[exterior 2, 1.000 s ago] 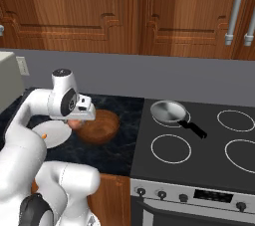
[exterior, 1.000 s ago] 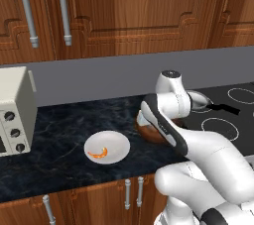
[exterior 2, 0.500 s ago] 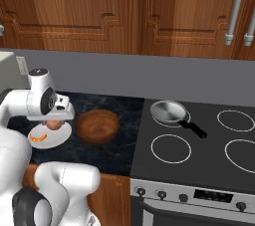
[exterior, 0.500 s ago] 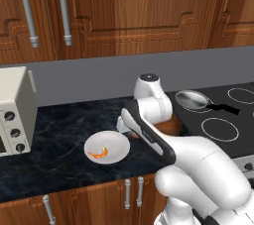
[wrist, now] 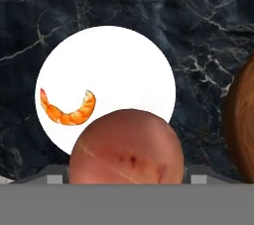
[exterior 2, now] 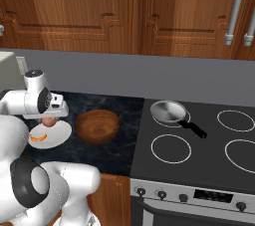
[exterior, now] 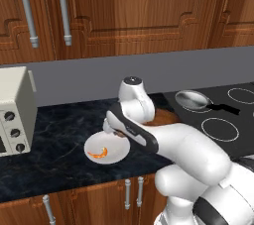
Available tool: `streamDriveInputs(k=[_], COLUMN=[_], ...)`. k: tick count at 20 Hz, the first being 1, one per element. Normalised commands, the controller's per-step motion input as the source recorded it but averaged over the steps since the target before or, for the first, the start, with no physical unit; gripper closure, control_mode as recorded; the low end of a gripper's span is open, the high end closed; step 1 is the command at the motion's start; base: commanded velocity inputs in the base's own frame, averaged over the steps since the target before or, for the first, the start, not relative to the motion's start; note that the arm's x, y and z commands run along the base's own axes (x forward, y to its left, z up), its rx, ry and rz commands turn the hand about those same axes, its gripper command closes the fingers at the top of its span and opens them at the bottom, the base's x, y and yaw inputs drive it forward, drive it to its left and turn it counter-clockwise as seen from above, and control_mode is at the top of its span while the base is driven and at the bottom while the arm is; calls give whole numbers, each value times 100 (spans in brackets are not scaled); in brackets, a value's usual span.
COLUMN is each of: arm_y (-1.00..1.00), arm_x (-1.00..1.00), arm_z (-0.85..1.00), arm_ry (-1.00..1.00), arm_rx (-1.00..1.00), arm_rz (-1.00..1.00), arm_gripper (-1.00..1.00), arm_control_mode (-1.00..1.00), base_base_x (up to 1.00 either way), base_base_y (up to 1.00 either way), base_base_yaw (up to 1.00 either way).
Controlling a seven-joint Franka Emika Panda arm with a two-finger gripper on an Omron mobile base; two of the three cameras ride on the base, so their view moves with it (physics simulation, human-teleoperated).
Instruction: Place the shrimp on the plate and place the onion on the same plate.
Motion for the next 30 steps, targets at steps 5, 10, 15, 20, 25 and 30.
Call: streamDriveInputs(k=[5,10,15,20,25,30], arm_y=[2,13,23,20,13,11], arm_x=[39,25,24,21,5,1], arm_z=[-42,-60,-28,-10,-6,-19], arm_ry=[3,6,9,4,0,0], arm_rx=[0,0,0,0,0,0], arm_rz=[0,0,0,0,0,0], arm_gripper=[100,100,100,100,100,100], arm_control_mode=[-100,-100,-100,-100,-100,-100], base_base_x=[0,0,0,0,0,0], base_base_y=[0,0,0,0,0,0], base_base_yaw=[0,0,0,0,0,0])
